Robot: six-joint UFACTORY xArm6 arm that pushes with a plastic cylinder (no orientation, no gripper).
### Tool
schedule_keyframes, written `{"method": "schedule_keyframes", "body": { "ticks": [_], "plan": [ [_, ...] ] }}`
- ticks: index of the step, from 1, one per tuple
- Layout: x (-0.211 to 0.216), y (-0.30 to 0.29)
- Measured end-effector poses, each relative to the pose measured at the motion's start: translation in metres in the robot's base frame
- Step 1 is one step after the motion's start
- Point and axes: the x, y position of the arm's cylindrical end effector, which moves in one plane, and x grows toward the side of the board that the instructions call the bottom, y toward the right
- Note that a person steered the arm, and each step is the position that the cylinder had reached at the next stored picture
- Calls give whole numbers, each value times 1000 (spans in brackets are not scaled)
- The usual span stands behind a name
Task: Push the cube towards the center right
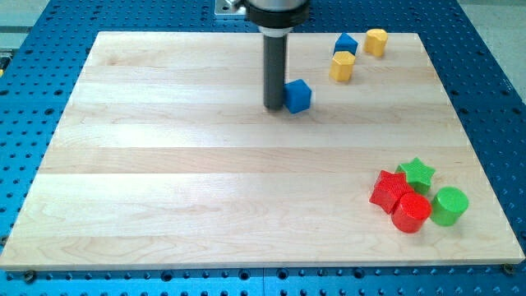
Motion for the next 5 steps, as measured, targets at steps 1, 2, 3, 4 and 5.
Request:
{"method": "schedule_keyframes", "body": {
  "ticks": [1, 2, 3, 4, 5],
  "plan": [
    [-15, -9],
    [-1, 89],
    [10, 151],
    [10, 83],
    [13, 54]
  ]
}}
